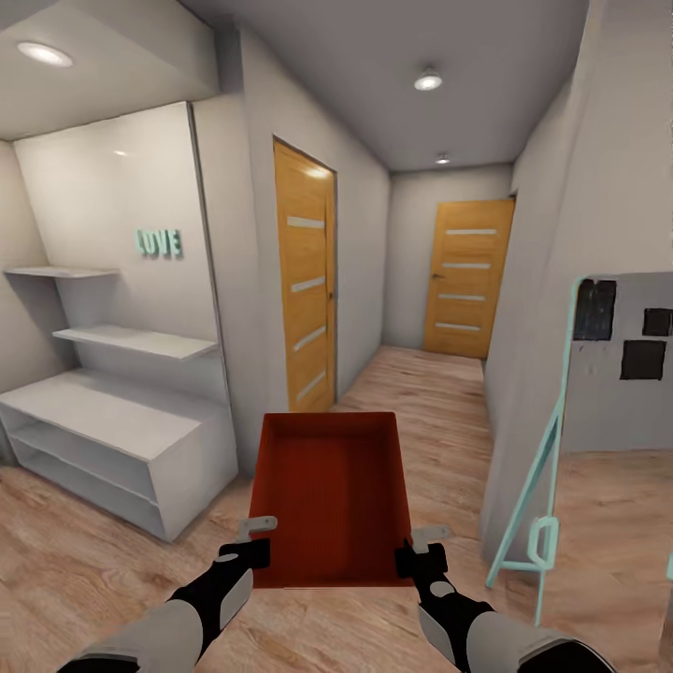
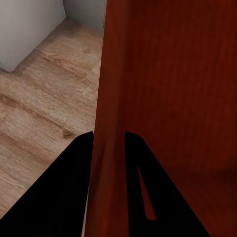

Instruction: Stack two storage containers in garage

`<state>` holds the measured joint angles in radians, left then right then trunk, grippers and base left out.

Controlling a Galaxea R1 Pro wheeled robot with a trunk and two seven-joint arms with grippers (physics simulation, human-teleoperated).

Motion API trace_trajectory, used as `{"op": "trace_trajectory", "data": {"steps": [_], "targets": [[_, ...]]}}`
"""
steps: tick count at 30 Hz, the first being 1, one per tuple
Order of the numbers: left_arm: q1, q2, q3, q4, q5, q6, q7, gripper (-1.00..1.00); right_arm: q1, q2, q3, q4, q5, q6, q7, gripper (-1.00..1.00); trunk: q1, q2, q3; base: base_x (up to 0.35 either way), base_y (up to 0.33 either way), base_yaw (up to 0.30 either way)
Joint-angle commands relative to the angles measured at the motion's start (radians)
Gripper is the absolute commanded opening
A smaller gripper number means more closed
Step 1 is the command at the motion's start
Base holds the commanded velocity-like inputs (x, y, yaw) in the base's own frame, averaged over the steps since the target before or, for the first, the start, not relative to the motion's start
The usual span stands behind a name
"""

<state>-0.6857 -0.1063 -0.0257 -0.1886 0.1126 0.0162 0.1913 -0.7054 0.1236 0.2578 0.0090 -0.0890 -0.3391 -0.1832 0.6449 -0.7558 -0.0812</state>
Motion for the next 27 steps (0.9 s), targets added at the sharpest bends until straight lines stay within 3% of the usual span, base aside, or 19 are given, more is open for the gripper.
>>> {"op": "trace_trajectory", "data": {"steps": [1,27], "targets": [[0.000,0.034,0.012,0.001,0.009,0.002,0.025,-1.00,-0.002,0.001,-0.014,-0.001,-0.008,-0.023,-0.004,-1.00,0.001,-0.001,-0.002,0.262,0.264,-0.231],[0.000,0.034,0.011,0.001,0.009,0.002,0.025,-1.00,-0.002,0.001,-0.014,-0.001,-0.008,-0.023,-0.004,-1.00,0.001,-0.001,-0.002,0.266,0.257,-0.231]]}}
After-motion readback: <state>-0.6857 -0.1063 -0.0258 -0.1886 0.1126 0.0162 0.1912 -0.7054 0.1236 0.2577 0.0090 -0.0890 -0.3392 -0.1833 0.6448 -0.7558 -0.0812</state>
